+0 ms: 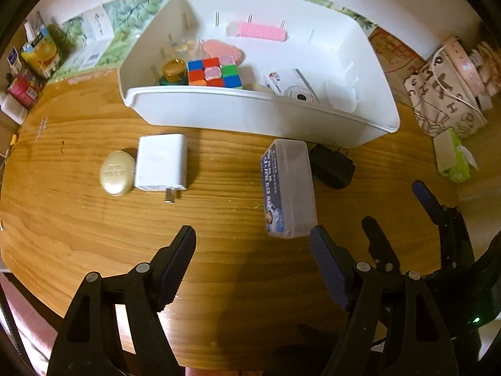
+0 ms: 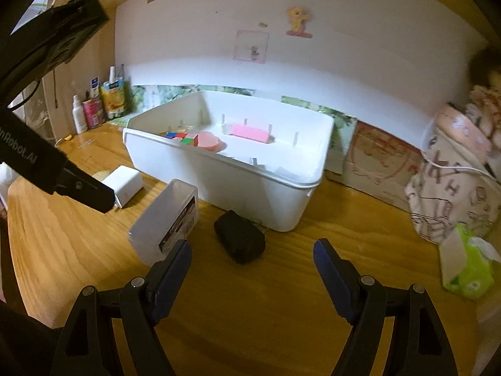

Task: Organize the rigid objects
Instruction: 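Grasp the labeled clear box with the left tool while the right grasps the black charger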

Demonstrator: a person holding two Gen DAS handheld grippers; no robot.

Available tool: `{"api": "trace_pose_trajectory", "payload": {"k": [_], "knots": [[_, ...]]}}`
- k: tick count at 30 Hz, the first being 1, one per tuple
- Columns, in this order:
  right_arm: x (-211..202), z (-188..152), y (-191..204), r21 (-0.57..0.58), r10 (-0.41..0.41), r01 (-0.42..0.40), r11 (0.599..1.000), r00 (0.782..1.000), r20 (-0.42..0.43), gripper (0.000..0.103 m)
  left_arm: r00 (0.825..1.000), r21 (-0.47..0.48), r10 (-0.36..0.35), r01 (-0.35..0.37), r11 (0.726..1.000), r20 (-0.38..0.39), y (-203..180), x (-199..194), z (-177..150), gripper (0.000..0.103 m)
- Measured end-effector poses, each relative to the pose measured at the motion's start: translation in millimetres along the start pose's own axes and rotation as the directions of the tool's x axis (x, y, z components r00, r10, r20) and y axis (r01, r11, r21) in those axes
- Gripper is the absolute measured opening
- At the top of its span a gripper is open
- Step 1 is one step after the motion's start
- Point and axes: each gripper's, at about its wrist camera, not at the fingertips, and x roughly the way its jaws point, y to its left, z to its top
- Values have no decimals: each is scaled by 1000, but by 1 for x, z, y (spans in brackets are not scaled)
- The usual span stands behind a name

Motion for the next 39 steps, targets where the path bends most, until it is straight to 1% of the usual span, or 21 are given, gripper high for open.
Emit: {"api": "trace_pose_trajectory", "payload": {"k": [5, 14, 17, 21, 23, 26, 31, 33, 35, 36, 39], "knots": [[22, 1, -9, -25, 53, -53, 998, 998, -18, 81, 999, -27, 15, -16, 1000, -50, -8, 14, 12, 78], [59, 0, -18, -22, 128, -130, 991, 989, -71, 81, 992, -55, 5, -12, 998, -129, -18, 38, 30, 78], [67, -2, -17, -26, 144, -147, 989, 986, -86, 81, 988, -70, 3, -14, 997, -157, -17, 46, 34, 78], [75, -4, -18, -22, 161, -165, 986, 981, -105, 80, 981, -95, -20, 2, 995, -194, -15, 57, 38, 78], [80, -3, -17, -20, 167, -170, 985, 979, -113, 80, 978, -91, -21, 2, 996, -209, -16, 61, 39, 78], [87, -2, -17, -9, 182, -185, 983, 974, -135, 77, 975, -77, -17, 0, 997, -220, -20, 67, 43, 78], [92, 2, -14, -11, 192, -195, 981, 971, -144, 77, 972, -75, -17, -1, 997, -234, -27, 74, 56, 76], [94, 3, -11, -17, 193, -197, 980, 970, -150, 76, 970, -75, -24, 6, 997, -243, -28, 77, 58, 73], [98, 4, -8, -24, 194, -201, 979, 968, -161, 73, 967, -80, -26, 6, 997, -252, -27, 80, 61, 62], [99, 5, -7, -25, 196, -203, 979, 966, -166, 72, 965, -91, -34, 11, 996, -259, -25, 82, 62, 60], [105, 7, -6, -27, 193, -201, 979, 965, -180, 72, 961, -128, -78, 45, 991, -265, -17, 84, 63, 54]]}}
